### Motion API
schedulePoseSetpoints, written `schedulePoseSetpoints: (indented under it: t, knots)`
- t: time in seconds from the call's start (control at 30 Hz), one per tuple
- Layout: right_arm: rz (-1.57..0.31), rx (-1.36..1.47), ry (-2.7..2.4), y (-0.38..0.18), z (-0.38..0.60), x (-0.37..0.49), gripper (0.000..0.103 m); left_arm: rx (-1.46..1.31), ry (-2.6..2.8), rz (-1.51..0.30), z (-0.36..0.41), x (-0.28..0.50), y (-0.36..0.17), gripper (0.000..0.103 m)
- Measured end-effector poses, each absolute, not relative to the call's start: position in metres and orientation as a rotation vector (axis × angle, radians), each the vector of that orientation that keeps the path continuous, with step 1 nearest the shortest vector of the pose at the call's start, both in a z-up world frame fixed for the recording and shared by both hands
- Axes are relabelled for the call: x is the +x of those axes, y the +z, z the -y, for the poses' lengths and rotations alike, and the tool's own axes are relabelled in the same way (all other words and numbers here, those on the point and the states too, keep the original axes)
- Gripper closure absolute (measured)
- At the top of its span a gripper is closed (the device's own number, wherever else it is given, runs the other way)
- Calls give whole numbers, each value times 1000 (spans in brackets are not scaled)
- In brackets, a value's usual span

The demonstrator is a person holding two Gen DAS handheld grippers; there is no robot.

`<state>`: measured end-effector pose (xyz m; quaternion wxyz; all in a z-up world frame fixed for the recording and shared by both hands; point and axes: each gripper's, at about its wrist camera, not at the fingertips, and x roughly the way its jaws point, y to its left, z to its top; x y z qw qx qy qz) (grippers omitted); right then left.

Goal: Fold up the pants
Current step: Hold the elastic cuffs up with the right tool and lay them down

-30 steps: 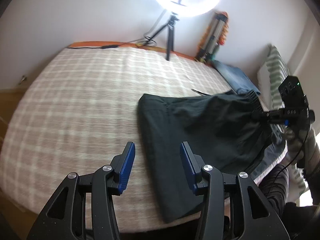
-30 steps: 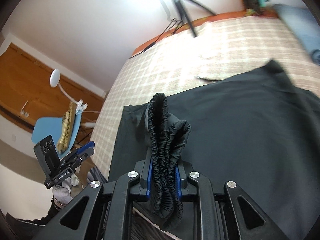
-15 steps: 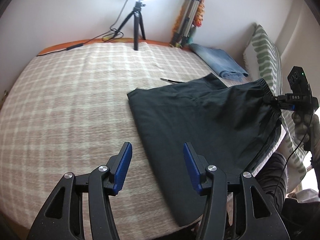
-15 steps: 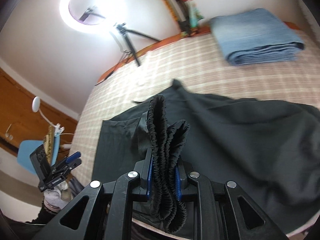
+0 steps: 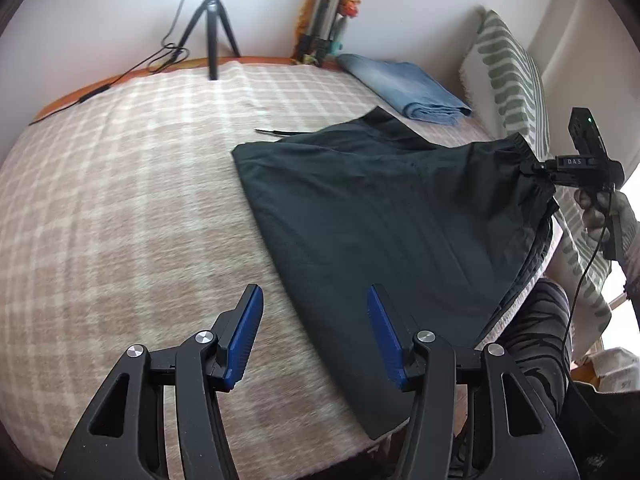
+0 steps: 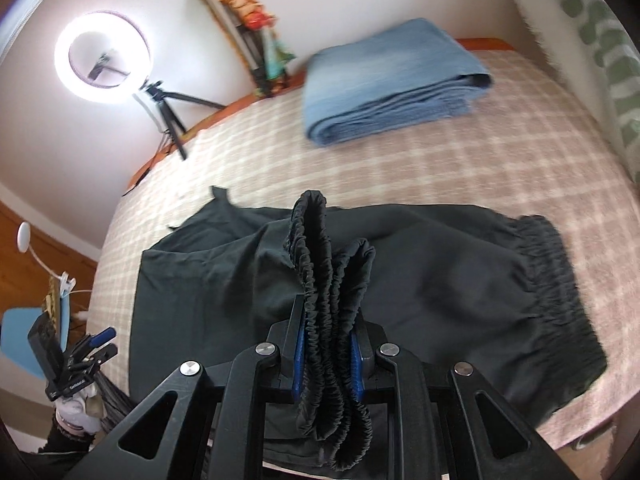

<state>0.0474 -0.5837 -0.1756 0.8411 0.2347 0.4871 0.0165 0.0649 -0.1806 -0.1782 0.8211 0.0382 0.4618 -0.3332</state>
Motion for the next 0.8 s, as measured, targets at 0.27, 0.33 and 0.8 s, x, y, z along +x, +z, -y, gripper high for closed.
schedulePoseSetpoints:
  t: [0.27,0.33,0.8]
  knots:
    - [-1025,491,-66,-181,629,38,86,107,-747,-1009,200,61,-186,50]
    - [-1031,493,-92,-186,641,37,86,112,-753,-1015,203,60,-187,50]
    - [-1087,375,-184,-209,655,41,72,106,-761,-1063,214,56,-199,50]
